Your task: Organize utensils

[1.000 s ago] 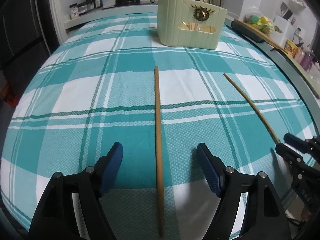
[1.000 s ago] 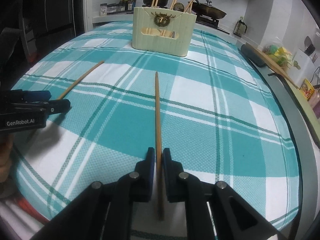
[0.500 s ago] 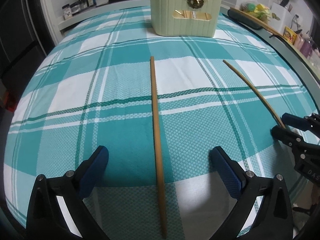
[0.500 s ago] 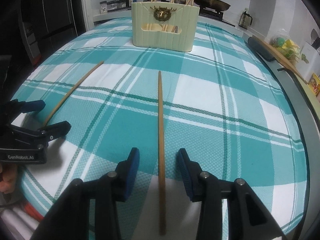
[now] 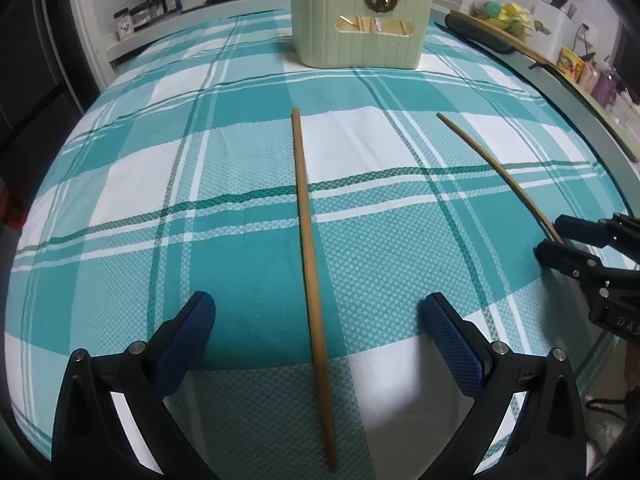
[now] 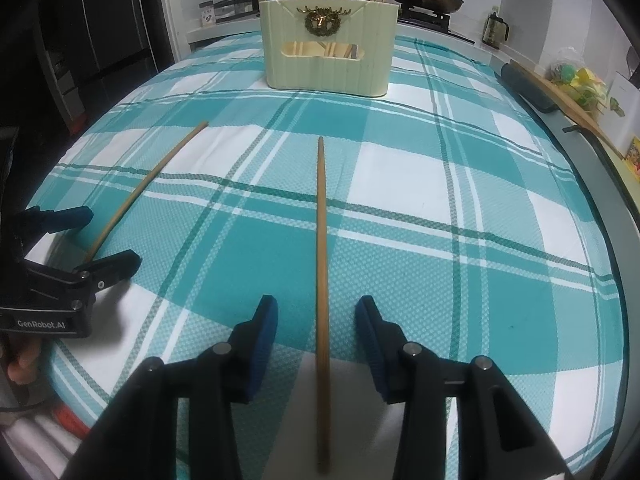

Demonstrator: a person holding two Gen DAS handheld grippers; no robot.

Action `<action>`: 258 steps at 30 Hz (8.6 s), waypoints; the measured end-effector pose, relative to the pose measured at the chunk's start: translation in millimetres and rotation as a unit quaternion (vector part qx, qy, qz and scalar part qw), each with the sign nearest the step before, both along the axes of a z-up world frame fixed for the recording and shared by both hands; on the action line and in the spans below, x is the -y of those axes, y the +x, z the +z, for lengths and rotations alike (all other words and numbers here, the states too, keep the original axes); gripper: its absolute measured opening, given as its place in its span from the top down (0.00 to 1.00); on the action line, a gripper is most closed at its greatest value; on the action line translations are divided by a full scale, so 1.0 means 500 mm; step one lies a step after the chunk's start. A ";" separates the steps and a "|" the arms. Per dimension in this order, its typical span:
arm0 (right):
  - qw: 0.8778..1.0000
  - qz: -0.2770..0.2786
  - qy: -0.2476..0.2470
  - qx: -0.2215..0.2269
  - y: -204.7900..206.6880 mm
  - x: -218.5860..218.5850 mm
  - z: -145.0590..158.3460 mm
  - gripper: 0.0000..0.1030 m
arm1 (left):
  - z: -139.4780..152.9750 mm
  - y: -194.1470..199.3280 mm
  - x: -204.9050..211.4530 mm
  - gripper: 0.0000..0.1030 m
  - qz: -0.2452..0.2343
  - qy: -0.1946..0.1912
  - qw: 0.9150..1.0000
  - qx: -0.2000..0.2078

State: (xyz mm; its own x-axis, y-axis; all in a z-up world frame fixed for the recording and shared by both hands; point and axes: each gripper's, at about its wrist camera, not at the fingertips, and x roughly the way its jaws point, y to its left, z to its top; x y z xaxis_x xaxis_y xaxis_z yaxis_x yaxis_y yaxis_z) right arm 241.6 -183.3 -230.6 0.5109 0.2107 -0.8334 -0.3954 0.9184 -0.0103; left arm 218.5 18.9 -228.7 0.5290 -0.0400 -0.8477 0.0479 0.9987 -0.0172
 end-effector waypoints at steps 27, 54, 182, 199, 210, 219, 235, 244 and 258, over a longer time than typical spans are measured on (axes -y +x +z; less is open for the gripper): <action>0.992 0.086 -0.041 -0.081 0.248 -0.107 0.011 0.83 | 0.028 0.241 -0.008 0.67 -0.069 -0.007 0.996 -0.049; 0.976 0.031 0.170 0.134 0.107 0.004 0.313 0.95 | 0.325 0.084 -0.033 0.96 -0.042 -0.052 0.982 0.177; 0.972 -0.043 0.099 0.210 0.002 -0.024 0.439 0.00 | 0.429 0.001 0.018 0.00 0.091 0.038 0.973 0.207; 0.972 -0.045 0.094 0.212 0.000 -0.020 0.441 0.00 | 0.434 0.000 0.022 0.00 0.090 0.040 0.973 0.208; 0.972 -0.049 0.092 0.210 -0.004 -0.013 0.438 0.00 | 0.429 0.002 0.022 0.00 0.094 0.045 0.973 0.206; 0.973 -0.052 0.087 0.209 -0.007 -0.008 0.435 0.00 | 0.427 0.003 0.022 0.00 0.101 0.043 0.973 0.203; 0.973 -0.051 0.084 0.210 -0.008 -0.011 0.434 0.00 | 0.427 0.004 0.025 0.00 0.099 0.043 0.973 0.203; 0.972 -0.052 0.083 0.212 -0.010 -0.011 0.436 0.00 | 0.427 0.001 0.034 0.00 0.097 0.043 0.973 0.204; 0.972 -0.053 0.082 0.212 -0.013 -0.009 0.440 0.00 | 0.425 0.000 0.041 0.00 0.095 0.042 0.974 0.202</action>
State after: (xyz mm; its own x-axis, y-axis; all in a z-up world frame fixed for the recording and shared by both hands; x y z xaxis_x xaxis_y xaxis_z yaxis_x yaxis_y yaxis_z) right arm 235.2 -178.8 -10.8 0.8272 0.2514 -0.5025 -0.2915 0.9566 -0.0013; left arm 218.3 -1.5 -16.2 0.8115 0.1507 -0.5646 -0.1512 0.9874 0.0462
